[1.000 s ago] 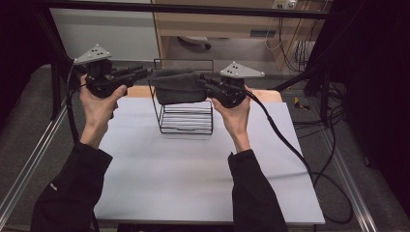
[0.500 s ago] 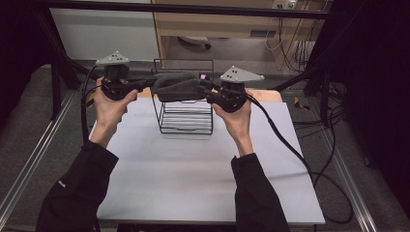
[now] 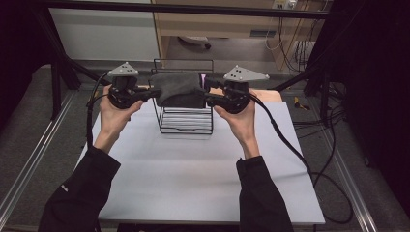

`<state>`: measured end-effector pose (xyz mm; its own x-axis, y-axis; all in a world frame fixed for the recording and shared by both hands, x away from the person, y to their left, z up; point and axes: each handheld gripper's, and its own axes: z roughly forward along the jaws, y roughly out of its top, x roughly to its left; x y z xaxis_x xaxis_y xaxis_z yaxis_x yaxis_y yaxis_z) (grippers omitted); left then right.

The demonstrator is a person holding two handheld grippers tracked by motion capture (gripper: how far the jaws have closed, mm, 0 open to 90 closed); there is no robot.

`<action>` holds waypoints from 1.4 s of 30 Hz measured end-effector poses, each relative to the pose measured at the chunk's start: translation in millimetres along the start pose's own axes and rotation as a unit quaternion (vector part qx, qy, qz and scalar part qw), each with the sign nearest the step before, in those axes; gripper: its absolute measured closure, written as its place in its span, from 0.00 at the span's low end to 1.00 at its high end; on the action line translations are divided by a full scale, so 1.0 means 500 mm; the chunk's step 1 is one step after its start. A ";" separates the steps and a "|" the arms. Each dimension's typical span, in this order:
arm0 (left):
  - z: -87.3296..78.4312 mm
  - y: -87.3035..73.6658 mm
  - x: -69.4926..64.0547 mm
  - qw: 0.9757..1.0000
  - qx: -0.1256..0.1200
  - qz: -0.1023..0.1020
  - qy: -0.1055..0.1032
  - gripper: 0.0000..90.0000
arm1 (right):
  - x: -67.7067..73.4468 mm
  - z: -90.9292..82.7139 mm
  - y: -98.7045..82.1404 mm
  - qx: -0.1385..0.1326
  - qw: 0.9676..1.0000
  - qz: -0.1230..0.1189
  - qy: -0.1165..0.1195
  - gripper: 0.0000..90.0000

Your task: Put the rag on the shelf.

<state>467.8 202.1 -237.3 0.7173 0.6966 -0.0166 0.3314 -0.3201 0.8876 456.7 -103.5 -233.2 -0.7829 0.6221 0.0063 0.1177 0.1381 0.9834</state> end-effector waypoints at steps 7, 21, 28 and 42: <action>0.014 -0.014 -0.001 1.000 0.001 0.004 0.005 1.00 | -0.009 0.015 -0.002 0.028 0.999 0.025 0.008 0.98; 0.040 -0.045 0.011 1.000 0.002 -0.011 0.013 1.00 | -0.024 0.058 -0.062 0.076 0.996 0.043 -0.019 1.00; 0.050 -0.050 0.017 1.000 -0.002 -0.016 0.019 1.00 | -0.032 0.066 -0.079 0.077 0.996 0.043 -0.027 1.00; 0.010 -0.045 0.008 1.000 -0.006 -0.015 0.015 0.79 | -0.015 0.030 -0.062 0.049 0.998 0.031 -0.010 0.78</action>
<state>466.2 209.0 -259.4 0.6880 0.7251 -0.0302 0.3448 -0.2900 0.8927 468.3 -100.8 -266.5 -0.7601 0.6468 0.0617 0.2248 0.1727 0.9590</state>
